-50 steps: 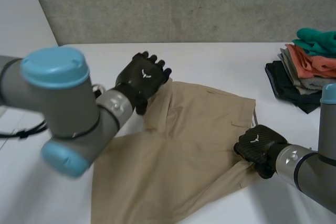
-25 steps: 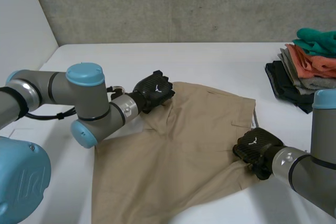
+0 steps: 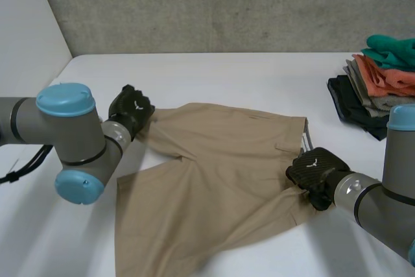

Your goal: Fold the laundry.

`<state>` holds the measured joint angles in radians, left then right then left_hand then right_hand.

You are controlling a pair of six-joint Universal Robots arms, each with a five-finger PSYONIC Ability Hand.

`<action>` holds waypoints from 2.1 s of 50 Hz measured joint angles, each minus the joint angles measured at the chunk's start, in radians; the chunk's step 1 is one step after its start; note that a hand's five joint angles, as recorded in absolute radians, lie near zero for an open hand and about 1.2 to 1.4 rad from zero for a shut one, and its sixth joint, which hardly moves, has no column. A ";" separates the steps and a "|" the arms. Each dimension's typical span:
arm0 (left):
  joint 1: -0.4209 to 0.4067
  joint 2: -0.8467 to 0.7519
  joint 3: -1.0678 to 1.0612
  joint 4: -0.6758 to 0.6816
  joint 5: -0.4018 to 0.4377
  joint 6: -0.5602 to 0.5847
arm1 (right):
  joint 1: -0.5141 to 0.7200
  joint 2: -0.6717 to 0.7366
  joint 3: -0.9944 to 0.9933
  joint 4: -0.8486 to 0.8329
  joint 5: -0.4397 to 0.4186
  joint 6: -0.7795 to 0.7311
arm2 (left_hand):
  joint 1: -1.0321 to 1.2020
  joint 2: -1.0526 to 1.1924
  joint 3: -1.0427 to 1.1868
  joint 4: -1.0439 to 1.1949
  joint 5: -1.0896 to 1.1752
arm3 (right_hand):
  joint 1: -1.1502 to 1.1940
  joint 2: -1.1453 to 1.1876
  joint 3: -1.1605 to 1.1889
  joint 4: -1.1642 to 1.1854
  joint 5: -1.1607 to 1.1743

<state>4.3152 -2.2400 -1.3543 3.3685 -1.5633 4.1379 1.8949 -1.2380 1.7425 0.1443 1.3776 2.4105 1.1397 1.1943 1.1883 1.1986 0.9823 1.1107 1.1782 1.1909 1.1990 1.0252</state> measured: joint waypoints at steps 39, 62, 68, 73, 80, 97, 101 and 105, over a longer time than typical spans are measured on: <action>-0.087 0.686 -0.465 -0.316 -0.078 -0.862 | 0.006 0.062 -0.190 -0.147 -0.043 0.544 | -0.807 -0.842 -0.834 -0.857 -0.820 | 0.000 0.000 0.000 0.000 0.000; -0.140 0.618 -0.624 -0.449 -0.084 -1.045 | 0.006 0.069 -0.178 -0.180 -0.038 0.535 | 0.020 -0.086 -0.086 -0.091 -0.056 | 0.000 0.000 0.000 0.000 0.000; -0.142 0.606 -0.565 -0.491 -0.085 -0.953 | 0.005 -0.013 -0.163 -0.106 -0.048 0.408 | 0.025 -0.002 -0.001 -0.004 -0.001 | 0.000 0.000 0.000 0.000 0.000; -0.132 0.753 -0.418 -0.639 -0.080 -0.751 | -0.006 -0.206 -0.171 0.092 -0.042 0.113 | 0.025 -0.001 0.000 -0.004 -0.001 | 0.000 0.000 0.000 0.000 0.000; -0.115 0.915 -0.243 -0.681 -0.076 -0.627 | -0.030 -0.385 -0.262 0.329 -0.027 -0.065 | 0.025 -0.001 0.000 -0.004 -0.001 | 0.000 0.000 0.000 0.000 0.000; -0.113 0.661 -0.214 -0.489 -0.077 -0.567 | -0.119 -0.210 -0.323 0.370 -0.039 -0.063 | 0.025 0.001 0.002 0.000 -0.001 | 0.000 0.000 0.000 0.000 0.000; -0.103 0.524 -0.138 -0.315 -0.077 -0.496 | -0.108 -0.082 -0.407 0.276 -0.016 0.004 | 0.025 0.003 0.005 0.000 -0.001 | 0.000 0.000 0.000 0.000 0.000; -0.081 0.400 0.008 -0.083 -0.070 -0.380 | -0.080 0.016 -0.546 0.132 0.027 0.109 | 0.025 0.003 0.005 0.000 -0.001 | 0.000 0.001 0.000 0.000 0.000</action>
<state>4.2342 -1.8395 -1.3468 3.2851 -1.6334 3.7580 1.8153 -1.2219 1.1965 0.2765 1.4047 2.5191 1.1647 1.1975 1.1933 1.1991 0.9810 1.1107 1.1797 1.1911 1.1990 1.0255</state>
